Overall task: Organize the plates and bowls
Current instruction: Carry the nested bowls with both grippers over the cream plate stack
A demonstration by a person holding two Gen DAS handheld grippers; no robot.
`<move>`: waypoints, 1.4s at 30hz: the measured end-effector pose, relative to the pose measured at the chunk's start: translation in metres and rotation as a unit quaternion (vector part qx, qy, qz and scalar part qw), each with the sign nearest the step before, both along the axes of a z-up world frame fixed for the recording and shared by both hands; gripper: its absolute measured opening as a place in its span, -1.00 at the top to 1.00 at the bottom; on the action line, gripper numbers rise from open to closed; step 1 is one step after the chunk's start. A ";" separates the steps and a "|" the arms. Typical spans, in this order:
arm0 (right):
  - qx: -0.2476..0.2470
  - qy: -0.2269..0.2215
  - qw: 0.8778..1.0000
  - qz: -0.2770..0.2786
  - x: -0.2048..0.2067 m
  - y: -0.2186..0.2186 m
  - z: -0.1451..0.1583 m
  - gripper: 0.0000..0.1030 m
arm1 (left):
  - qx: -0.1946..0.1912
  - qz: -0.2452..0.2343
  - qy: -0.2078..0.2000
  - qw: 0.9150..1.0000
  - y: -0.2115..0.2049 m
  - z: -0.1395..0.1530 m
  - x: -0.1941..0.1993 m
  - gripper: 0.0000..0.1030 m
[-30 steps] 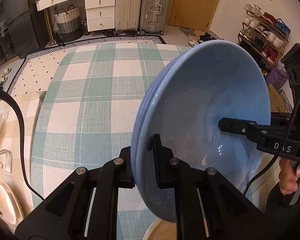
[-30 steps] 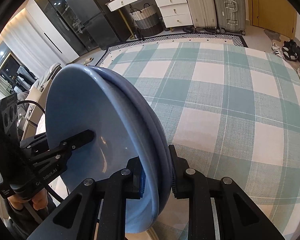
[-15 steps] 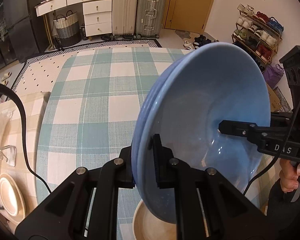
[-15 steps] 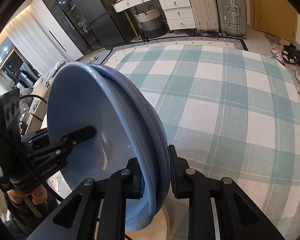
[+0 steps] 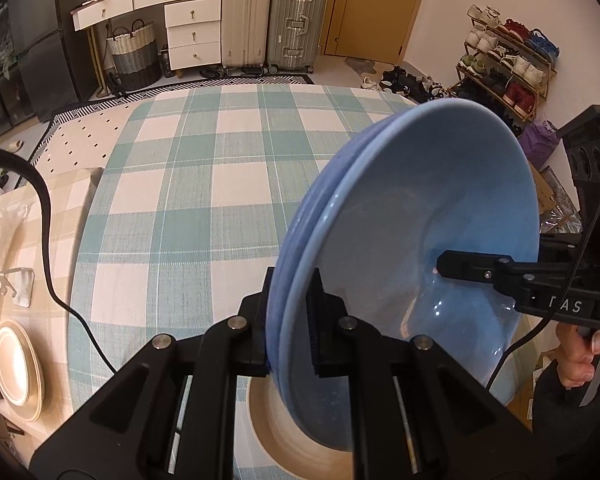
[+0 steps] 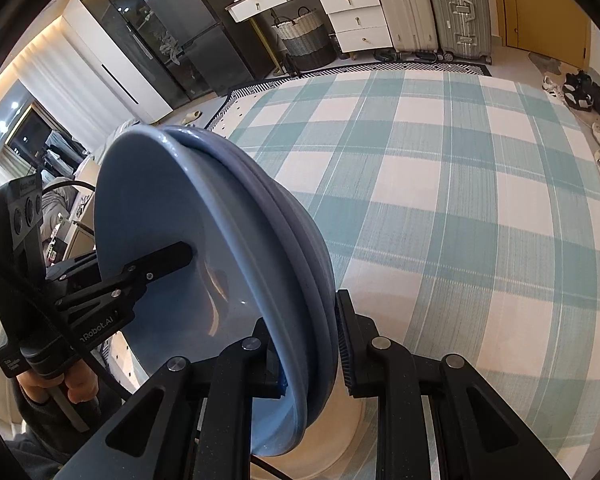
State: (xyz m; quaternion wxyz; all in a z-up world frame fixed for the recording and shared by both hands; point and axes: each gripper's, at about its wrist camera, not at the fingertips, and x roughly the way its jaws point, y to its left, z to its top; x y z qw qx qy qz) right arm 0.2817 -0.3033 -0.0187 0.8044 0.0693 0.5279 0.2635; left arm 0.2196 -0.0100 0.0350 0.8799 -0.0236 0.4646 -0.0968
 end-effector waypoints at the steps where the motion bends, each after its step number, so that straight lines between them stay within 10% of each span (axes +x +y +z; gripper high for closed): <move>1: 0.004 0.001 1.000 0.001 -0.005 -0.001 0.001 0.60 | -0.002 -0.001 -0.001 1.000 0.000 0.001 -0.006 0.82; 26: -0.010 0.044 0.998 0.038 -0.070 0.002 -0.019 0.60 | -0.002 -0.006 0.035 0.999 -0.002 -0.015 -0.076 0.82; 42: -0.020 0.132 0.986 0.097 -0.043 0.013 -0.049 0.59 | -0.005 -0.029 0.094 0.995 0.007 -0.040 -0.039 0.80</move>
